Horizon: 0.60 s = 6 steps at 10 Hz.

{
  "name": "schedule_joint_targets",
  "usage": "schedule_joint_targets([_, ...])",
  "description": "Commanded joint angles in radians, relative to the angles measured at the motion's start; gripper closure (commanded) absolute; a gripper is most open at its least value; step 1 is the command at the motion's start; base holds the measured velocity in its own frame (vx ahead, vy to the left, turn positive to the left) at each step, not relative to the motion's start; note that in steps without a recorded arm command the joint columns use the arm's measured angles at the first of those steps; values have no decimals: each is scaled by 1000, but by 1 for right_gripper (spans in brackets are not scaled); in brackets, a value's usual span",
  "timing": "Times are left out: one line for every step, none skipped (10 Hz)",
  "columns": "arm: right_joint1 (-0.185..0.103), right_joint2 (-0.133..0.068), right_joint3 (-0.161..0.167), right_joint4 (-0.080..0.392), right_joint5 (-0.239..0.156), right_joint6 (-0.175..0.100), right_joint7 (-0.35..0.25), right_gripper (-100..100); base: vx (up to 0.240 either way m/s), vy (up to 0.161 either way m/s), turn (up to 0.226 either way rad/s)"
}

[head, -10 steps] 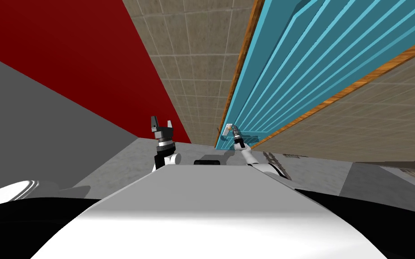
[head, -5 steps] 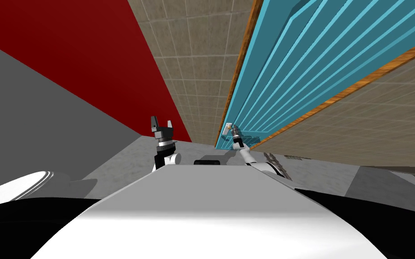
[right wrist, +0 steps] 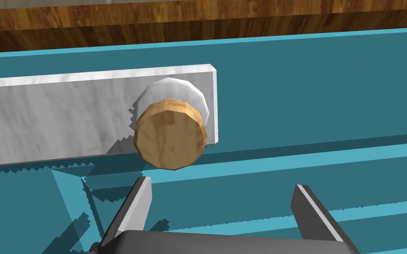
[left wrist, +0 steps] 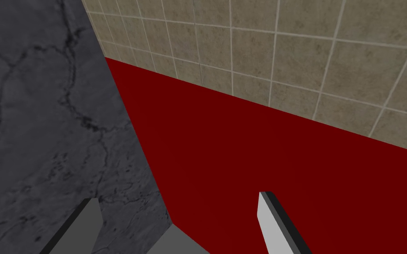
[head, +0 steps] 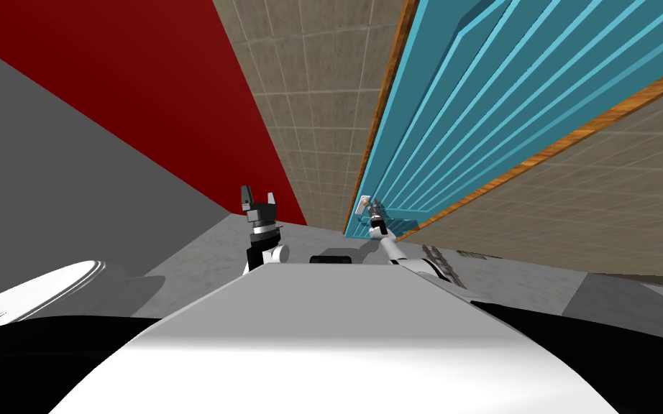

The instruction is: Pull the door open

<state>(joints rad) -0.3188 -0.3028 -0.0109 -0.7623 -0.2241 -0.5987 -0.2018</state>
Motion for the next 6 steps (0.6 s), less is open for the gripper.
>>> schedule_joint_targets([-4,5,0,4,-13,1,-29,-100,-42,-23,37])
schedule_joint_targets([-9,15,-2,6,-39,6,-69,-100,-53,-24,76])
schedule_joint_targets([-15,25,-3,7,-66,11,-95,-100,-74,-48,103])
schedule_joint_targets([-15,25,-3,7,-66,11,-111,-100,-62,-42,41])
schedule_joint_targets([-21,36,-4,9,-92,16,-148,-100,-68,-38,55])
schedule_joint_targets([-21,36,-4,9,-92,16,-152,-100,-48,-32,39])
